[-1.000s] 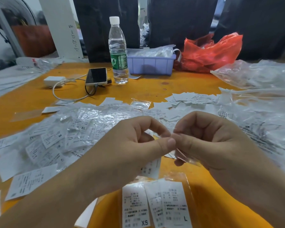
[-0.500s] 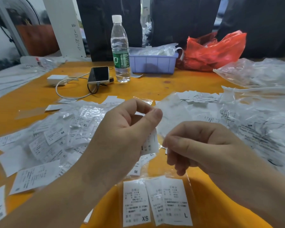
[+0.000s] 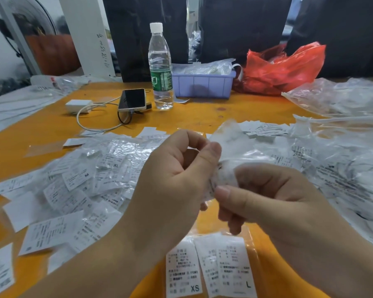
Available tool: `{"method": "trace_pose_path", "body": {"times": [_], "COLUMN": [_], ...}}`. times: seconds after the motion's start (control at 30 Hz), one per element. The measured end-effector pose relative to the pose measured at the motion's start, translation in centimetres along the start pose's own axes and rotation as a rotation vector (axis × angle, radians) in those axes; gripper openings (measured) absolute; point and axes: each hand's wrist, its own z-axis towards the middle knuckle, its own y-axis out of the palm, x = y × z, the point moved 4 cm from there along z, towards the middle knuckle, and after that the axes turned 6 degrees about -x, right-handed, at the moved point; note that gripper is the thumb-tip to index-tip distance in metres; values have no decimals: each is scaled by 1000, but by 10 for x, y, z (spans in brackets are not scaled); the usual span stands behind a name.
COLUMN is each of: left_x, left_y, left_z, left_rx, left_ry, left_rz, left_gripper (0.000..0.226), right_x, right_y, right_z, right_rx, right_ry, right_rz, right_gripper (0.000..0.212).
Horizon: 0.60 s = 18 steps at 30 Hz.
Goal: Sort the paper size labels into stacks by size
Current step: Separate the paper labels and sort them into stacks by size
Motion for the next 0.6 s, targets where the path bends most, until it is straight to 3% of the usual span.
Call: {"method": "trace_pose_path", "body": {"times": [0.27,0.6], "left_x": [1,-2], "left_y": [-9,-5], "left_z": [3,2], "left_rx": [63,-19], "left_ry": [-7,-35], "left_rz": [-58,-99], "left_gripper": [18,8], "right_x": [-14,-7], "right_y": [-20,-17], "right_z": [-3,3], "right_rx": [234,108], "right_ry": [-83,-22], "right_rz": [92,119], "right_gripper": [17,22]}}
